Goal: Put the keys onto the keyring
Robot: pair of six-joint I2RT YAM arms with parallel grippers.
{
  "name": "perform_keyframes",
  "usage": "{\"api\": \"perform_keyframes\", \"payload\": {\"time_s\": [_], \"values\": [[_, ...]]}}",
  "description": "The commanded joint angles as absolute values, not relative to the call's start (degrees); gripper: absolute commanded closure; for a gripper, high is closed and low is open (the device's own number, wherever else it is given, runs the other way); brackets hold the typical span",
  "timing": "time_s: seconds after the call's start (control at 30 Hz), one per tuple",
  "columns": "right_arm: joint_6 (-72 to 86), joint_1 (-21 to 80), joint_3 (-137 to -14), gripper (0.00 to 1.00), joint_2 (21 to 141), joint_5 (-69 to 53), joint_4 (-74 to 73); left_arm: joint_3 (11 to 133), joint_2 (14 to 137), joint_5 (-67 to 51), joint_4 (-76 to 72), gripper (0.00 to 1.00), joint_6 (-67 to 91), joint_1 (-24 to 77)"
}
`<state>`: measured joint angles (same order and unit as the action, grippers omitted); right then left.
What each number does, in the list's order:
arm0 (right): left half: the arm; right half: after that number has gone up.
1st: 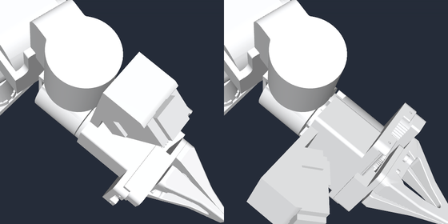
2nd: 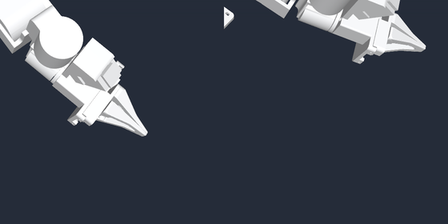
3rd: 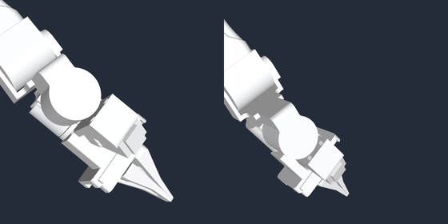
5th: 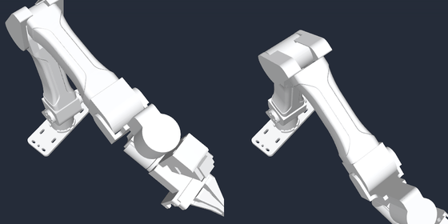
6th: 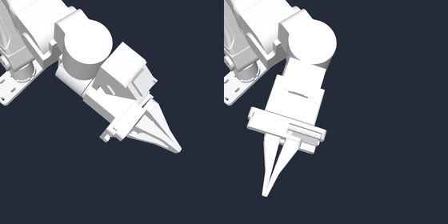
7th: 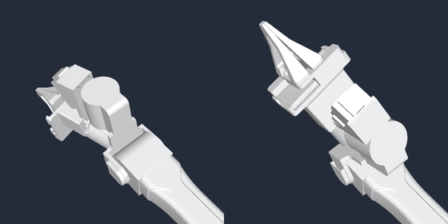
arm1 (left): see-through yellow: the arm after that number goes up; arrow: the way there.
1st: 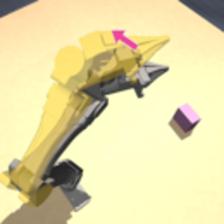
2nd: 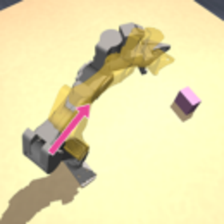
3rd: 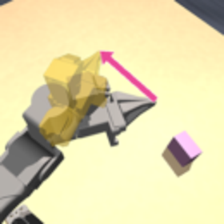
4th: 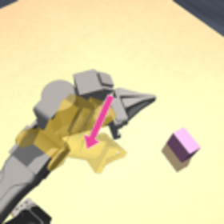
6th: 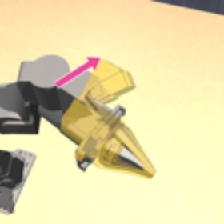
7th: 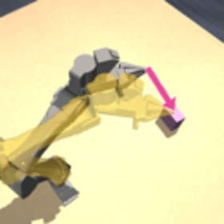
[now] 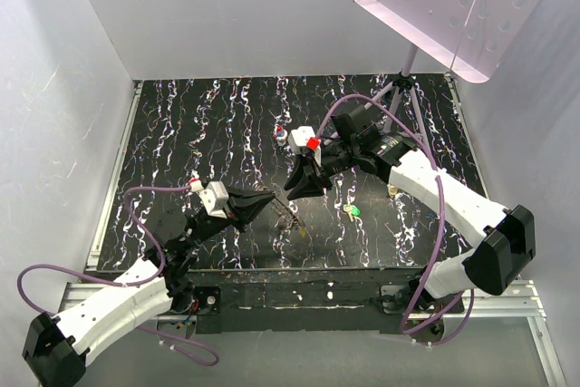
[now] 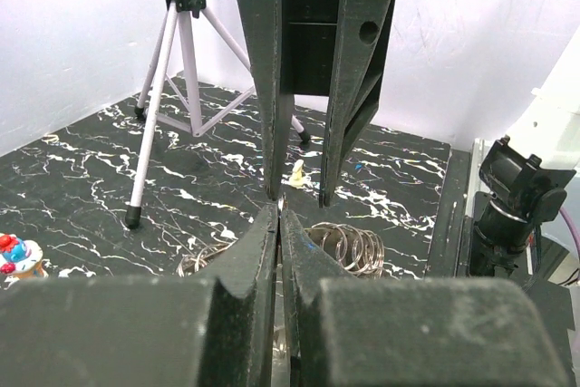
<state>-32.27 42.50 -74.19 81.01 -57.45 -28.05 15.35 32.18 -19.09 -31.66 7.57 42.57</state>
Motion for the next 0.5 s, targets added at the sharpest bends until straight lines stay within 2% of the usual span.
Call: {"api": "perform_keyframes", "payload": {"time_s": [0.0,0.47], "values": [[-30.2,42.9,-74.8,0.64,81.6,-59.9,-25.4,15.4,33.1,-19.1,-37.0,1.00,8.9,42.7],[-29.2,43.6,-75.5,0.71,82.3,-60.5,-25.0,15.2,35.8,-19.6,-41.1,1.00,10.8,42.8]]}}
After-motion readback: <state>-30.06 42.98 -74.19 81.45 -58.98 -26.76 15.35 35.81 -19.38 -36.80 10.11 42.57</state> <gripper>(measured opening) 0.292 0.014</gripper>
